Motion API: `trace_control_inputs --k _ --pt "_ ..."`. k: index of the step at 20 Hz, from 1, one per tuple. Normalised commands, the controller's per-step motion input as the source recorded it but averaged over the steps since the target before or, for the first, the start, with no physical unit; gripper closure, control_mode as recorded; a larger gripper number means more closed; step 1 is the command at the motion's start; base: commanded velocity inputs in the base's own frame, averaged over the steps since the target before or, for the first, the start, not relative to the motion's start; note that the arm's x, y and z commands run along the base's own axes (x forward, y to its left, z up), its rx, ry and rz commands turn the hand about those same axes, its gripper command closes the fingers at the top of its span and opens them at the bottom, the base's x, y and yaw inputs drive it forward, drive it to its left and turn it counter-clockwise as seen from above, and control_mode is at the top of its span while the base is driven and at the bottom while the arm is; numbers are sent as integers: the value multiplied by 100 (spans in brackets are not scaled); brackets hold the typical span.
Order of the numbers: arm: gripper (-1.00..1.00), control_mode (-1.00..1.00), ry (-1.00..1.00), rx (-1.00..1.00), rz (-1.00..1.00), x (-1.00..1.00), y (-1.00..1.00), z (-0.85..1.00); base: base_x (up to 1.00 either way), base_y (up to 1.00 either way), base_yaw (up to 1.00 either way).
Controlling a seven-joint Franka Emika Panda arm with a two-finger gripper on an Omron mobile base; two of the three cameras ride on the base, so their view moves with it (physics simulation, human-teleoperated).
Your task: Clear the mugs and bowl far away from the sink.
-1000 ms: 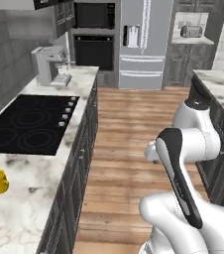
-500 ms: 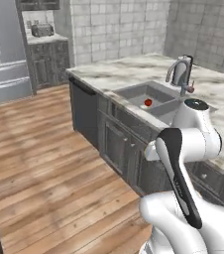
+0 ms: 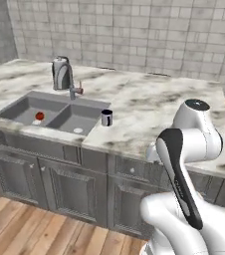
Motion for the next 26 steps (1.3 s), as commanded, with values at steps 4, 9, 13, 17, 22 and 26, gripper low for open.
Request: trace_control_inputs --k 4,9,13,17,22,26 --pt "-100 100 0 0 0 0 0 0 11 18 -88" --pt "-100 100 0 0 0 0 0 0 11 69 -55" --pt "-100 100 0 0 0 0 0 0 9 100 -23" --pt "-100 100 0 0 0 0 0 0 31 97 -17" --pt "-100 100 0 0 0 0 0 0 47 36 -20" --pt "-100 100 0 0 0 0 0 0 47 7 -28"
